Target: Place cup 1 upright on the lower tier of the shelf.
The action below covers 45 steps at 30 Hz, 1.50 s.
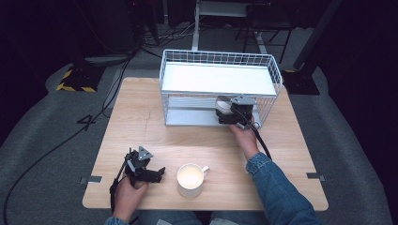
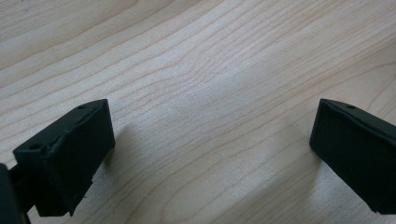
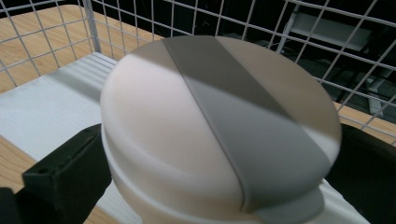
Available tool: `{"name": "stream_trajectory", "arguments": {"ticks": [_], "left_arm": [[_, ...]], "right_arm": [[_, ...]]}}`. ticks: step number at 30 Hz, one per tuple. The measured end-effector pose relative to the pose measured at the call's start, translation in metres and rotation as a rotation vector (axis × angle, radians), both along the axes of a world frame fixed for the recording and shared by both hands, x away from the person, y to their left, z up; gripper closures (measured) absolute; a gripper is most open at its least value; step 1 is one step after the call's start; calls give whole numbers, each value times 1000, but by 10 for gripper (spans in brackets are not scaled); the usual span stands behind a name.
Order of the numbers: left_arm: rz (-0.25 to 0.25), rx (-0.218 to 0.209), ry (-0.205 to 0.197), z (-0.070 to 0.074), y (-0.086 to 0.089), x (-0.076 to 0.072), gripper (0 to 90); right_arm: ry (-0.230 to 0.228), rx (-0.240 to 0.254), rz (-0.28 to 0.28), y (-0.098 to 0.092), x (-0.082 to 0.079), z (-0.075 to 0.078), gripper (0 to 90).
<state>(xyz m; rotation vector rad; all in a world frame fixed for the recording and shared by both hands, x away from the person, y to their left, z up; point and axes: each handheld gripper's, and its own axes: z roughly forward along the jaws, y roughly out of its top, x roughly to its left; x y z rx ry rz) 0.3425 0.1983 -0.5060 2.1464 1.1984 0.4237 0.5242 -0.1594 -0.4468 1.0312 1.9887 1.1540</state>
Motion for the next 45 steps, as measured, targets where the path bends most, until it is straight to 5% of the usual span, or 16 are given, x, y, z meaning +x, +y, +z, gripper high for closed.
{"name": "stream_trajectory", "arguments": {"ticks": [13,24,45], "left_arm": [[2,-1,4,0,0,-1,4],[1,-3,3,0,-1,1,4],[-23,-1,3,0,3,9,4]], "right_arm": [[-27,17,19,-13,-22,15,2],[8,14,82,-35,-56,36,2],[48,43,126,-90,-116,48,2]]}}
